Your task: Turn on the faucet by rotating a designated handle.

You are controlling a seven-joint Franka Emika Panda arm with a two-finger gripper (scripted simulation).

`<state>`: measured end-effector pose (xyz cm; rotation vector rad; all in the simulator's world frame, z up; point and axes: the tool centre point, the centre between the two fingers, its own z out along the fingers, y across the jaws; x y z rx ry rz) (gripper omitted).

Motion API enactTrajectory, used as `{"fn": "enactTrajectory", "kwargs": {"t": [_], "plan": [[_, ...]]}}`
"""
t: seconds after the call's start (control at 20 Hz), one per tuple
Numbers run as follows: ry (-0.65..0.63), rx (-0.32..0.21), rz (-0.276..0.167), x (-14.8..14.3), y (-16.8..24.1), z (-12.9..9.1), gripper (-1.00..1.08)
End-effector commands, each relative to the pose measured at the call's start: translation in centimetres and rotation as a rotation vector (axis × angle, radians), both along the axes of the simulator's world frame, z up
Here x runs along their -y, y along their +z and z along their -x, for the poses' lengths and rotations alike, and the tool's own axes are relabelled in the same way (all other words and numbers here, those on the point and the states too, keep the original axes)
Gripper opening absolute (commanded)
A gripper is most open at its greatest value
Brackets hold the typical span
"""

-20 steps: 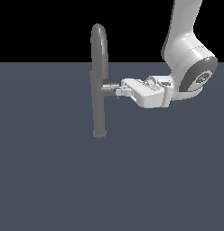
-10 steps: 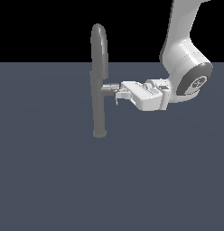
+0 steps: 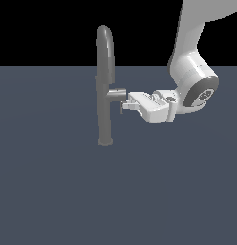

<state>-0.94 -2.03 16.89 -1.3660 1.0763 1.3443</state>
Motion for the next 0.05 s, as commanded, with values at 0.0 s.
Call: {"fn": "enactTrajectory", "kwargs": {"t": [0.0], "plan": [[-0.017, -0.032, 0.013, -0.81, -3.15, -0.49, -1.0]]}}
